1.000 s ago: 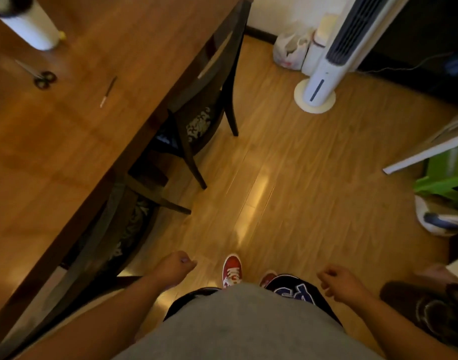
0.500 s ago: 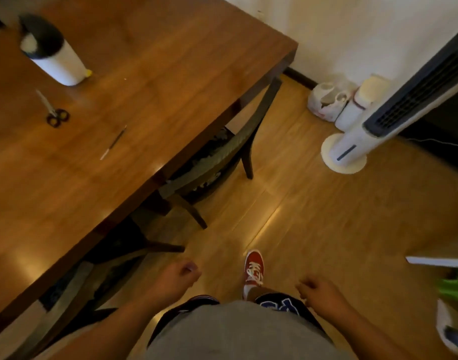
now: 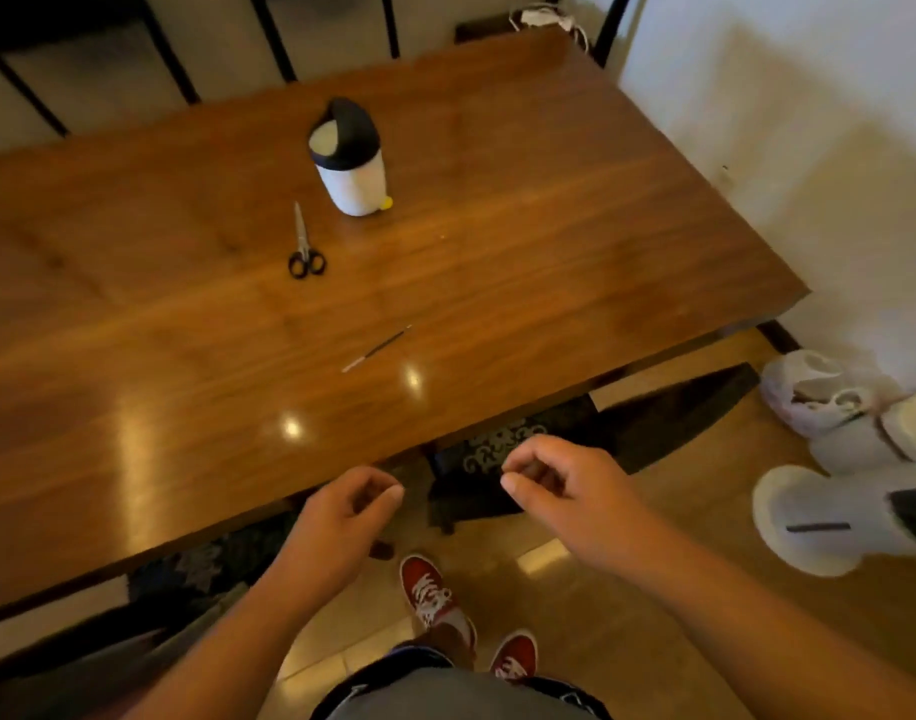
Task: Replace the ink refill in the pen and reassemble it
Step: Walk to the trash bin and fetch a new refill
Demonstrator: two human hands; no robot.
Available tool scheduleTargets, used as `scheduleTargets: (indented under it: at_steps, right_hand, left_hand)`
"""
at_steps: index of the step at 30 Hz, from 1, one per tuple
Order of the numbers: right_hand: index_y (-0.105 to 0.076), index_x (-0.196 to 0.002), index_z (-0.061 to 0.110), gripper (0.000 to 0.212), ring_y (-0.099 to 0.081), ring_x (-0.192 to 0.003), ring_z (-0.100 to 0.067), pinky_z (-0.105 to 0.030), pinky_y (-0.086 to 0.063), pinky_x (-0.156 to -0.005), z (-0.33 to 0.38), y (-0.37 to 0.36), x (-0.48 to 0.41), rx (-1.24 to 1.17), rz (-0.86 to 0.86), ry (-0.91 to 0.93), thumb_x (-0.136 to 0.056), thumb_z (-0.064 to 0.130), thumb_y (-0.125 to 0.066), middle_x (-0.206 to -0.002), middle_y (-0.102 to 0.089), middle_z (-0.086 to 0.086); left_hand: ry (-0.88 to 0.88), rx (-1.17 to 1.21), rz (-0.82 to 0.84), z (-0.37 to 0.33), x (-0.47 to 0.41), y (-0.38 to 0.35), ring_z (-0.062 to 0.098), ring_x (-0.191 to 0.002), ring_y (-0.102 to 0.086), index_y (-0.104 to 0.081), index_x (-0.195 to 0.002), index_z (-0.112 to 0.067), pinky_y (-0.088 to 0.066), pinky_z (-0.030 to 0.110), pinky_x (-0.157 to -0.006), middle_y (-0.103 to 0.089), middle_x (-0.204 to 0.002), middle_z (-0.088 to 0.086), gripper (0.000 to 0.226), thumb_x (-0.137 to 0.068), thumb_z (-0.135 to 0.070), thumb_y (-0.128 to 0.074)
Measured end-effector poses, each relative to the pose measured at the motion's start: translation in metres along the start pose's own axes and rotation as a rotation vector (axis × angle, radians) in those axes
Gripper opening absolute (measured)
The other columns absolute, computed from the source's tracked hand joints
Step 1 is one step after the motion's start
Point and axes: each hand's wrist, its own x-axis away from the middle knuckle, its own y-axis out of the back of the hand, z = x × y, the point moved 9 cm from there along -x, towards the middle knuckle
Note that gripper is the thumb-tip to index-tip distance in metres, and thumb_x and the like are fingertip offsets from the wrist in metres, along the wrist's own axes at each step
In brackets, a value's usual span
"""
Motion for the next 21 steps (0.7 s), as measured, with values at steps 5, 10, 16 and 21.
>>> scheduleTargets:
  at_steps: [5,10,16,21]
  right_hand:
    - [-0.060,-0.104,0.033,0.015,-0.058,-0.082,-0.003,-0.020,-0.048,-0.065,0.034,-0.025,-0.093,0.065,0.129,-0.011,-0.094,0.042,-0.054,-0.090,-0.059,0.015]
    - [-0.059,-0.113,0.025,0.024,-0.063,-0.088,-0.015,-0.038,-0.058,-0.080,0.039,-0.060,-0.186,0.268,0.258,-0.065,-0.094,0.039,-0.055,-0.103,-0.062,0.007]
    - [-0.061,-0.106,0.022,0.021,-0.060,-0.086,-0.017,-0.036,-0.056,-0.071,0.040,-0.090,-0.263,0.507,0.133,-0.032,-0.093,0.038,-0.055,-0.101,-0.063,0.002]
    - [-0.061,-0.076,0.015,0.049,-0.067,-0.061,-0.019,-0.031,-0.054,-0.055,-0.005,-0.098,-0.297,0.350,0.041,-0.492,-0.092,0.057,-0.042,-0.070,-0.068,-0.004]
  left_hand:
    - [0.037,-0.385,-0.032,0.038,-0.076,0.032,0.004,-0.097,-0.058,-0.057,-0.112,-0.037,-0.052,0.020,-0.075,-0.061,-0.112,-0.010,0.024,-0.090,-0.047,-0.056]
    - [0.078,-0.669,-0.232,0.073,-0.123,0.057,0.027,-0.134,-0.037,-0.036,-0.135,-0.026,-0.045,0.049,-0.103,-0.042,-0.142,0.005,0.063,-0.084,-0.058,-0.054]
    - [0.188,-0.759,-0.191,0.094,-0.147,0.052,0.034,-0.149,-0.002,-0.012,-0.150,-0.024,-0.020,0.066,-0.112,-0.004,-0.163,0.011,0.086,-0.083,-0.073,-0.035]
    - [0.227,-0.810,-0.211,0.095,-0.150,0.047,0.037,-0.149,-0.003,-0.010,-0.152,-0.022,-0.022,0.068,-0.110,-0.005,-0.163,0.013,0.090,-0.082,-0.077,-0.023]
